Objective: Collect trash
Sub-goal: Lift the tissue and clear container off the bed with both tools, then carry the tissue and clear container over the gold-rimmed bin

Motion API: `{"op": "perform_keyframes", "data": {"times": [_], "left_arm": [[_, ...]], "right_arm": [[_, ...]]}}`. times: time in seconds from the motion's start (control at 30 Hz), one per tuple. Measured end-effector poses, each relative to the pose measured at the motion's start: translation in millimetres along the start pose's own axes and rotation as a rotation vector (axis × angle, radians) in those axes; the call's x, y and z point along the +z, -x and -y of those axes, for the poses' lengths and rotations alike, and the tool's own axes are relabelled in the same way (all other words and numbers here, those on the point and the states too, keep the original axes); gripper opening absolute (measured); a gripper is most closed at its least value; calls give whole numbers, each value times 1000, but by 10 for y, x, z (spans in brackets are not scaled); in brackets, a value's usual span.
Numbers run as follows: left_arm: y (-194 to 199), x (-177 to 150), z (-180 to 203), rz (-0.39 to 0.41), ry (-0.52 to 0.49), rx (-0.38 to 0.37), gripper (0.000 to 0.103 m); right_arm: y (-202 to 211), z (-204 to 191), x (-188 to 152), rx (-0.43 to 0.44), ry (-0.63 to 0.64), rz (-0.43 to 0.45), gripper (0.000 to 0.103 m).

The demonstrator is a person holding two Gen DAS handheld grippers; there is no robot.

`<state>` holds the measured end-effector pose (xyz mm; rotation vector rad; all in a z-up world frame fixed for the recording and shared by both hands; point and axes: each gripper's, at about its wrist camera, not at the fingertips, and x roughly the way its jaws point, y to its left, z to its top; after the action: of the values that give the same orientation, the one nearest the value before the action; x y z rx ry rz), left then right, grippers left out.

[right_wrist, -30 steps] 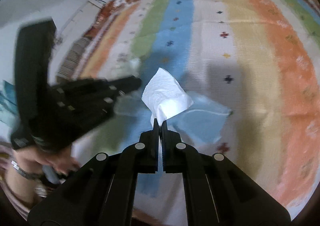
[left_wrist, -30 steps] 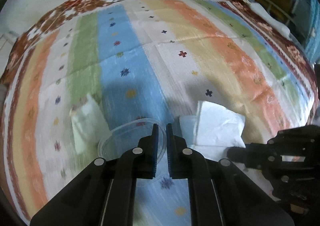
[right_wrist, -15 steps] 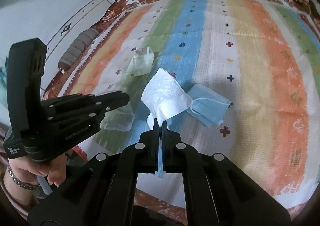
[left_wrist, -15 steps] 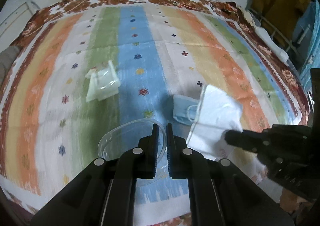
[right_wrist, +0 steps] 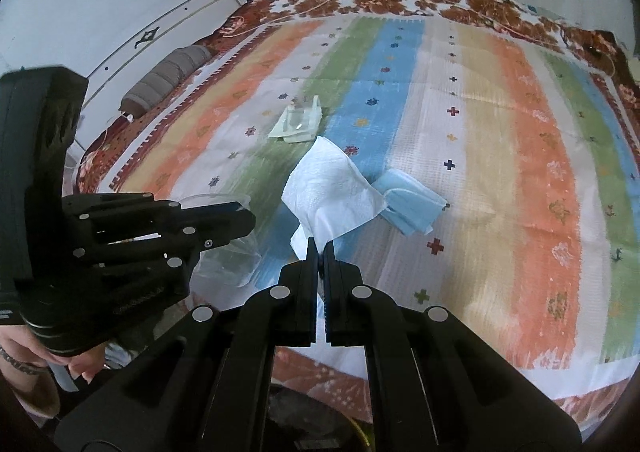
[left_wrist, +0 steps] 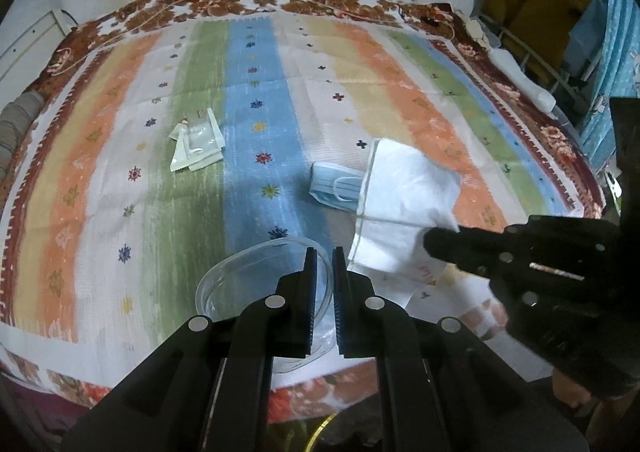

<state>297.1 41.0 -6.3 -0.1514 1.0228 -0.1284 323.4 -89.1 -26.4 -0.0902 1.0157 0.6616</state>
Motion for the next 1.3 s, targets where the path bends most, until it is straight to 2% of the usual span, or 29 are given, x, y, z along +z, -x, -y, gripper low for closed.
{"op": "perform_keyframes", "data": {"times": [0.3,0.63,0.83,1.2,1.3], "left_arm": [[422,-168,101,97,53,-27,7],[722,-484,264,135,95,-94,7],[801,-719,310,130,141,-98,7],[902,-1106,473,135,154,-150,7],[909,-1211,509,132,162,-160,7]], "right_arm": [[293,-151,-268,-17,0,37,2],[580,-180,-565,-15,-37,73,2],[732,-208,-775,-17,-51,86,2],[936,-258,-1222,6,-79,92,2],[960,-263,-1385,-28,-90,87,2]]}}
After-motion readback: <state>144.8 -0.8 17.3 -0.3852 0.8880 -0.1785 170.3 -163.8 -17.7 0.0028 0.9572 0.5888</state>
